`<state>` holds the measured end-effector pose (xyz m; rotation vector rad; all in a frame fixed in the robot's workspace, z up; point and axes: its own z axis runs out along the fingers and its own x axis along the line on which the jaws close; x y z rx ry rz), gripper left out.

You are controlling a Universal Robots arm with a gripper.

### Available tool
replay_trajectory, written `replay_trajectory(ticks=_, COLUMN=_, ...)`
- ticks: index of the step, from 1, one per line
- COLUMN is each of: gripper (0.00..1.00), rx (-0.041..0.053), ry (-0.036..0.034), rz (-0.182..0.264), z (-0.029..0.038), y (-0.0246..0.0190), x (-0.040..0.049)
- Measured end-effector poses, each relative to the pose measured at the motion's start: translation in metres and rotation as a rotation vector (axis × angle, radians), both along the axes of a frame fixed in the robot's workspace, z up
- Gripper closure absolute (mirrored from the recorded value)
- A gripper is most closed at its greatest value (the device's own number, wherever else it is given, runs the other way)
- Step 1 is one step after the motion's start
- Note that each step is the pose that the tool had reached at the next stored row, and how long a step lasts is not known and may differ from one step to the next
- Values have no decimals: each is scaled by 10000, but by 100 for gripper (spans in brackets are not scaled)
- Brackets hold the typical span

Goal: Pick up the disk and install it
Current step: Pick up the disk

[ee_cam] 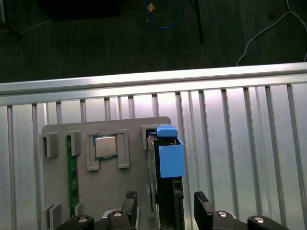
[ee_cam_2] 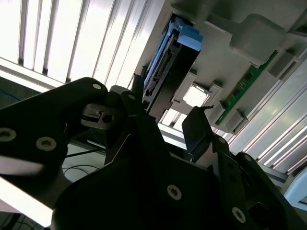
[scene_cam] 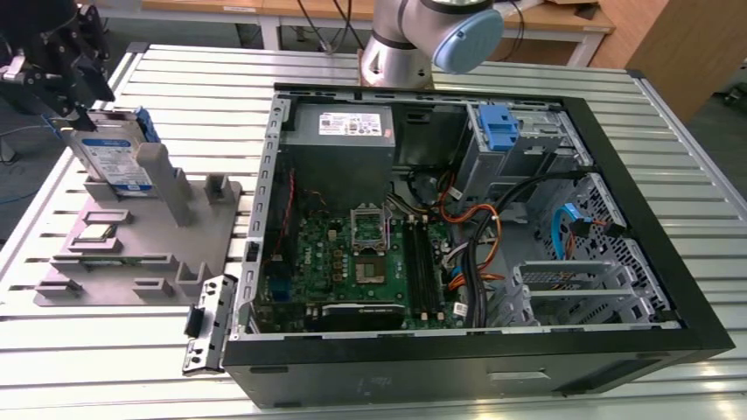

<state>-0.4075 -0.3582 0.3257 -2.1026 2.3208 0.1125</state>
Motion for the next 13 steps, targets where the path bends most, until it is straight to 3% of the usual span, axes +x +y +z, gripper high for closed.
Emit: replay_trajectory(ticks=13, gripper=41, rx=19, ry=0, rz=0, z=-233, y=0, x=0)
